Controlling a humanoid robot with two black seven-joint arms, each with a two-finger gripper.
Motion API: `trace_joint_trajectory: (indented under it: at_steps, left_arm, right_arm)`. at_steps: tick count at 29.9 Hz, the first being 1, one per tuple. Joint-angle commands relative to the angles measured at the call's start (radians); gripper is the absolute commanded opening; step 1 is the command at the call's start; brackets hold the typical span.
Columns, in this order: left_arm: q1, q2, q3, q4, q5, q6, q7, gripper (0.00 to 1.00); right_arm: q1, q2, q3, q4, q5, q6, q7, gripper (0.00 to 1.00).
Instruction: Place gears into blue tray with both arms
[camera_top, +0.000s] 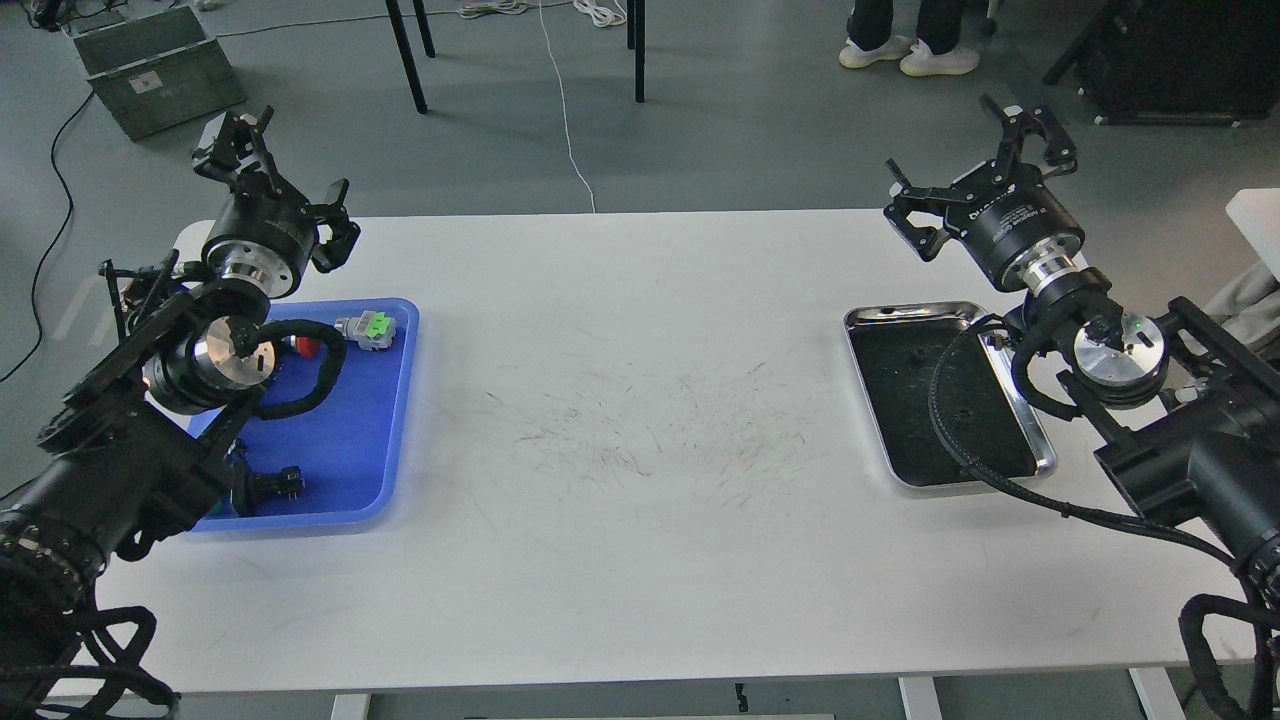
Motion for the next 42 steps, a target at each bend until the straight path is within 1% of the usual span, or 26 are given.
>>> trace_joint_trajectory:
  at_steps: [1,8,19,23,26,28,30,34,38,40,42]
  left_arm:
    - [-0.005,0.001,-0.005,0.003,-0.001,-0.001,0.0,0.99]
    - [-0.008,0.001,0.0,0.044,0.011,-0.004,0.0,0.99]
    - [-0.013,0.001,0.0,0.044,0.009,-0.004,0.0,0.99]
    - [-0.016,-0.002,0.002,0.037,0.012,-0.001,0.0,0.99]
    - [-0.017,-0.002,0.0,0.032,0.012,-0.001,0.0,0.99]
    - [-0.023,-0.002,0.002,0.032,0.012,0.001,0.0,0.99]
    - [-0.028,-0.003,0.002,0.032,0.012,0.002,0.0,0.99]
    - [-0.026,-0.002,0.002,0.03,0.011,0.002,-0.003,0.99]
    - [-0.025,0.004,0.002,0.032,0.011,0.001,-0.044,0.99]
    - [-0.02,0.007,0.002,0.032,0.011,0.001,-0.053,0.99]
    - [-0.017,0.009,0.0,0.032,0.008,0.001,-0.053,0.99]
  right_arm:
    - [0.002,-0.001,0.005,-0.022,0.0,0.003,0.002,0.99]
    - [-0.005,-0.007,0.016,-0.04,0.001,0.014,0.002,0.99]
    - [-0.007,-0.002,0.007,-0.036,0.001,0.017,0.003,0.99]
    - [0.019,-0.007,-0.037,-0.063,-0.005,0.018,-0.008,0.99]
    - [0.051,-0.016,-0.109,-0.088,-0.008,0.038,-0.012,0.99]
    - [0.079,-0.053,-0.186,-0.086,-0.011,0.046,-0.012,0.99]
    - [0.132,-0.105,-0.296,-0.082,-0.019,0.049,-0.014,0.99]
    - [0.261,-0.169,-0.505,-0.074,-0.025,0.055,-0.012,0.99]
    - [0.372,-0.237,-0.648,-0.063,-0.025,0.053,-0.011,0.99]
    - [0.419,-0.249,-0.688,-0.033,-0.025,0.052,-0.009,0.99]
    - [0.452,-0.298,-0.712,0.018,-0.025,0.049,-0.006,0.99]
